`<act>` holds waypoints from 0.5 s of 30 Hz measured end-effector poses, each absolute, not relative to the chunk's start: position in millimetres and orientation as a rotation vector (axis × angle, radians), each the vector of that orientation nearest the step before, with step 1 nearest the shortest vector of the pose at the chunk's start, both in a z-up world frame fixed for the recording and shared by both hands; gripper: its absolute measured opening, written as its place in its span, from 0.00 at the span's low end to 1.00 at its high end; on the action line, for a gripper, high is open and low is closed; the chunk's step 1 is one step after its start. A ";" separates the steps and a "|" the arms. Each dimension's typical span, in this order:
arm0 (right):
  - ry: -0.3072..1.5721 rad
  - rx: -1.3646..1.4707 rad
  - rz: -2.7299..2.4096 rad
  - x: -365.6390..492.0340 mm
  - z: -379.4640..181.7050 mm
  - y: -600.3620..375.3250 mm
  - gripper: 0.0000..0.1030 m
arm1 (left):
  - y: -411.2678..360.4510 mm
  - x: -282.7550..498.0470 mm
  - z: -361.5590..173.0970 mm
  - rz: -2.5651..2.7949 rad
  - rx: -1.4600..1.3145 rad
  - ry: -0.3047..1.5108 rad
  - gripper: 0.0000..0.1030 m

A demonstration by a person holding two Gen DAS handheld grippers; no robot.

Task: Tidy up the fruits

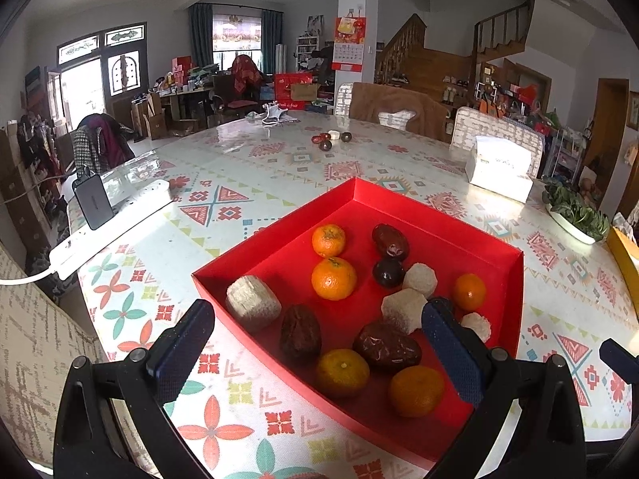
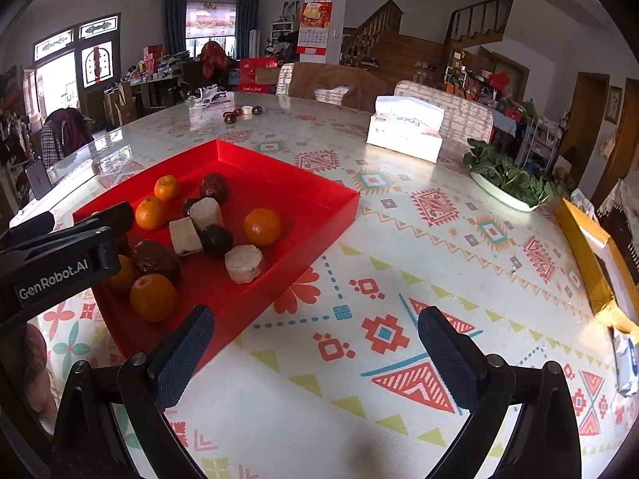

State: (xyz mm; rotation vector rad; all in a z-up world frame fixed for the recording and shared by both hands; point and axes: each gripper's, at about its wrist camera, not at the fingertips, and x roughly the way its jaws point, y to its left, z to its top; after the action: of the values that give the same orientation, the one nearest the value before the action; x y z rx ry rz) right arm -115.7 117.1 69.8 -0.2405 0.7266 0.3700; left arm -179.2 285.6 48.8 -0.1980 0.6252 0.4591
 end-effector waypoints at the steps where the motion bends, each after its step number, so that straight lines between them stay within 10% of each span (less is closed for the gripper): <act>1: 0.722 -0.248 0.368 -116.4 70.1 118.3 1.00 | 285.9 -180.0 49.5 0.461 -0.197 0.621 1.00; 15: 0.700 -0.281 0.365 -122.0 74.5 121.9 1.00 | 299.9 -191.6 58.6 0.545 -0.212 0.551 1.00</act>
State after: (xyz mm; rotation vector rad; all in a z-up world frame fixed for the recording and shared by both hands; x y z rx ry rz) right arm -122.0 121.9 74.5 -0.2807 0.7004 0.3654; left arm -191.6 299.9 58.6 -0.2124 0.5509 0.5448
